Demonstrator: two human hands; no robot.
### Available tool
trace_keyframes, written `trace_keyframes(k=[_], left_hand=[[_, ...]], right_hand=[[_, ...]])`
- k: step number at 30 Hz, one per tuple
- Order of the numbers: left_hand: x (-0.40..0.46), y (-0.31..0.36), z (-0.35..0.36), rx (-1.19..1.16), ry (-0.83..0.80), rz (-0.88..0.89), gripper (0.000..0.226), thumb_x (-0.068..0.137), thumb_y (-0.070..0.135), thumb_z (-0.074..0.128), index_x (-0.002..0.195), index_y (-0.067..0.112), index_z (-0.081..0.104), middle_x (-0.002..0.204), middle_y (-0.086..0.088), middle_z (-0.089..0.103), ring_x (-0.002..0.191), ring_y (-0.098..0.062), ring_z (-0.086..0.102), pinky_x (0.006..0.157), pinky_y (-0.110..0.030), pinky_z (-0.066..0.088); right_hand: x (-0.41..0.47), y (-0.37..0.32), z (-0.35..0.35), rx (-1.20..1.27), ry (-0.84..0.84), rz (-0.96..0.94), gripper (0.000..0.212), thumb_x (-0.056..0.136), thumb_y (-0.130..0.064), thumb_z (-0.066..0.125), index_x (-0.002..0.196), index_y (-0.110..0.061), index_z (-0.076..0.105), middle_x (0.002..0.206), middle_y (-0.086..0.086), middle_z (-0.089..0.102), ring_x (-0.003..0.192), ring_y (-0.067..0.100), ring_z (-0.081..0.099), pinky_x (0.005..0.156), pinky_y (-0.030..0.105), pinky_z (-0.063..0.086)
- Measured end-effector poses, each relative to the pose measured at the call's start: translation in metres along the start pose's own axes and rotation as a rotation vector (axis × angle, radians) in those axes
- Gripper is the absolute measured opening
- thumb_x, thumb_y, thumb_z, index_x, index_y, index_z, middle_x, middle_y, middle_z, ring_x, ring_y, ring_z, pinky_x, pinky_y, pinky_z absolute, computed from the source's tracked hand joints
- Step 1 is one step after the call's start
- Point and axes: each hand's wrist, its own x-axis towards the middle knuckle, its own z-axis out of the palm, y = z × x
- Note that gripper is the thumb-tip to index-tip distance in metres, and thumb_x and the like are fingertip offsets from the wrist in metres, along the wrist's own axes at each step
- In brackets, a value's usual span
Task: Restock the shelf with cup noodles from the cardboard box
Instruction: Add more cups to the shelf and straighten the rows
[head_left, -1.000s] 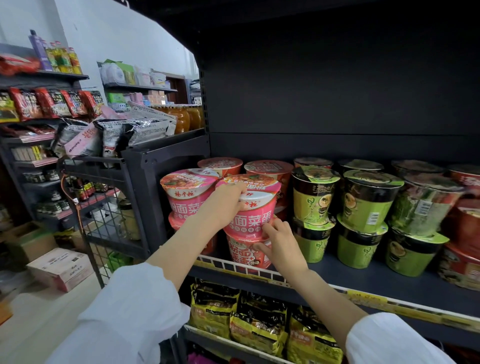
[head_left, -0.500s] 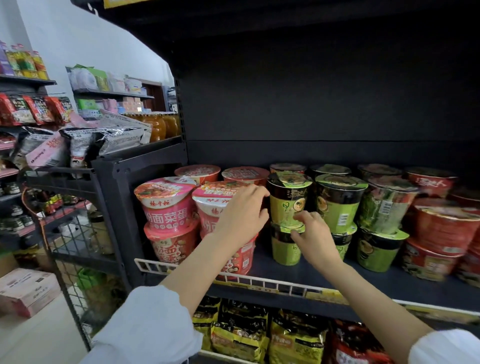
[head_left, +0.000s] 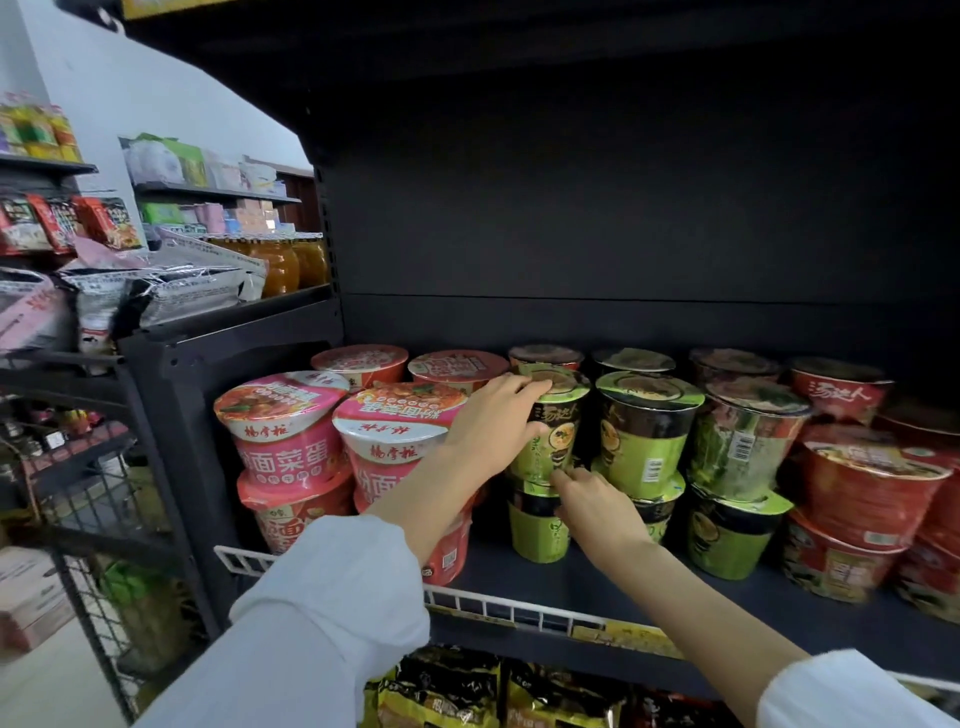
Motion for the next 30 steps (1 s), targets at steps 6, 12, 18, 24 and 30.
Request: trace_keyframes(k=[6,12,18,24,30], left_hand=[[0.006,-0.005,-0.002,-0.093,0.023,-0.055,0.040,0.098,0.023,0.048,0.138,0.025,0.048,0.138,0.001,0.051,0.128,-0.021,0.041,0.101,-0.037,0.039],[0.008,-0.001,-0.011,-0.112,-0.053,-0.074,0.038,0.098,0.022,0.047,0.136,0.028,0.051,0.136,-0.002,0.052,0.126,-0.024,0.042,0.099,-0.041,0.041],[-0.004,-0.002,-0.022,-0.081,-0.079,-0.054,0.037,0.096,0.025,0.051,0.134,0.029,0.053,0.133,-0.003,0.055,0.126,-0.024,0.046,0.100,-0.043,0.041],[-0.025,-0.005,-0.034,-0.068,-0.054,-0.052,0.036,0.096,0.026,0.052,0.132,0.029,0.055,0.137,-0.001,0.054,0.126,-0.023,0.049,0.102,-0.041,0.042],[-0.037,-0.013,-0.041,-0.074,-0.092,-0.071,0.039,0.096,0.017,0.051,0.133,0.030,0.053,0.138,-0.005,0.053,0.124,-0.024,0.052,0.098,-0.042,0.046]], right_hand=[[0.009,0.017,0.000,0.135,0.064,-0.064,0.024,0.089,-0.005,0.053,0.112,-0.009,0.058,0.108,0.010,0.058,0.104,0.029,0.057,0.082,0.034,0.044],[0.005,0.028,-0.006,0.291,0.099,-0.097,0.011,0.086,-0.010,0.060,0.095,-0.008,0.066,0.097,0.008,0.065,0.097,0.025,0.059,0.079,0.032,0.044],[-0.011,-0.003,-0.008,0.214,0.166,-0.233,0.012,0.080,-0.018,0.070,0.077,-0.007,0.070,0.079,0.007,0.065,0.078,0.024,0.062,0.065,0.031,0.046],[-0.024,-0.034,-0.002,0.107,0.245,-0.345,0.032,0.047,-0.021,0.091,0.052,-0.018,0.059,0.055,-0.005,0.053,0.051,0.015,0.057,0.037,0.020,0.040],[-0.026,-0.037,-0.016,0.331,0.098,-0.347,0.020,0.087,-0.029,0.065,0.095,-0.012,0.069,0.095,0.003,0.060,0.090,0.022,0.061,0.072,0.034,0.052]])
